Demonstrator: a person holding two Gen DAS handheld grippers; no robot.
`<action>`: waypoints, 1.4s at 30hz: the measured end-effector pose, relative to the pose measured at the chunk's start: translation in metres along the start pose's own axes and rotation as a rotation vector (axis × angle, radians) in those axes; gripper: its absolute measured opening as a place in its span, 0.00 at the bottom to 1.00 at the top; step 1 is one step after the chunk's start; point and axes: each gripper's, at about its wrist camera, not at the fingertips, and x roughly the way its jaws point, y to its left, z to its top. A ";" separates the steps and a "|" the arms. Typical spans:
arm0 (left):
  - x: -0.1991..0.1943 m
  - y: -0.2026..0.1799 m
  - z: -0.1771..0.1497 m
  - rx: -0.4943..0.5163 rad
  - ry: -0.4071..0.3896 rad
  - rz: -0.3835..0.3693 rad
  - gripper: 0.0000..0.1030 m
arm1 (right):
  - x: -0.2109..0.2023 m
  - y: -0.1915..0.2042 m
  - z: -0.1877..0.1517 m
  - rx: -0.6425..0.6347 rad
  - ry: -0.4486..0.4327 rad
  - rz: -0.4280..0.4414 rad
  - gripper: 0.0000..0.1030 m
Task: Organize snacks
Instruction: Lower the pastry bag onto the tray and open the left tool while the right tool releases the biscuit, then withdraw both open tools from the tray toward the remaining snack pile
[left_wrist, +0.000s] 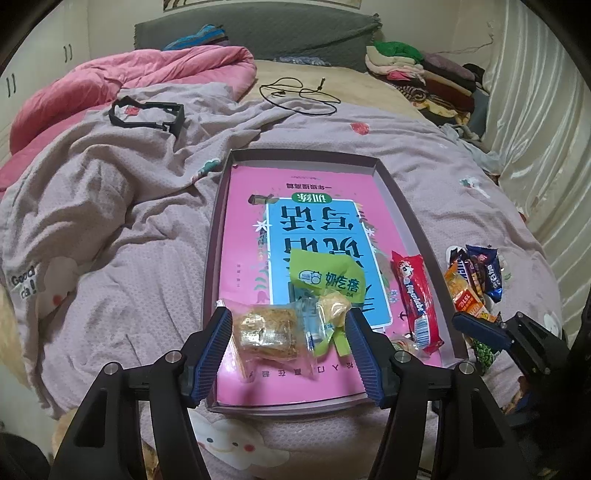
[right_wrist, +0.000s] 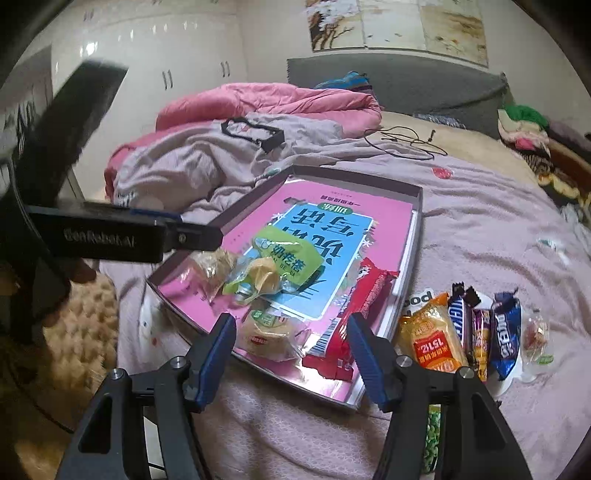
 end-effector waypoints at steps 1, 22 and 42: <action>-0.001 0.000 0.000 0.000 -0.002 0.000 0.65 | 0.003 0.003 0.000 -0.020 0.004 -0.016 0.60; -0.021 -0.010 0.009 -0.012 -0.065 -0.011 0.76 | -0.022 -0.020 0.010 0.064 -0.105 -0.053 0.63; -0.046 -0.056 0.012 0.059 -0.090 -0.089 0.77 | -0.080 -0.082 0.005 0.196 -0.221 -0.126 0.66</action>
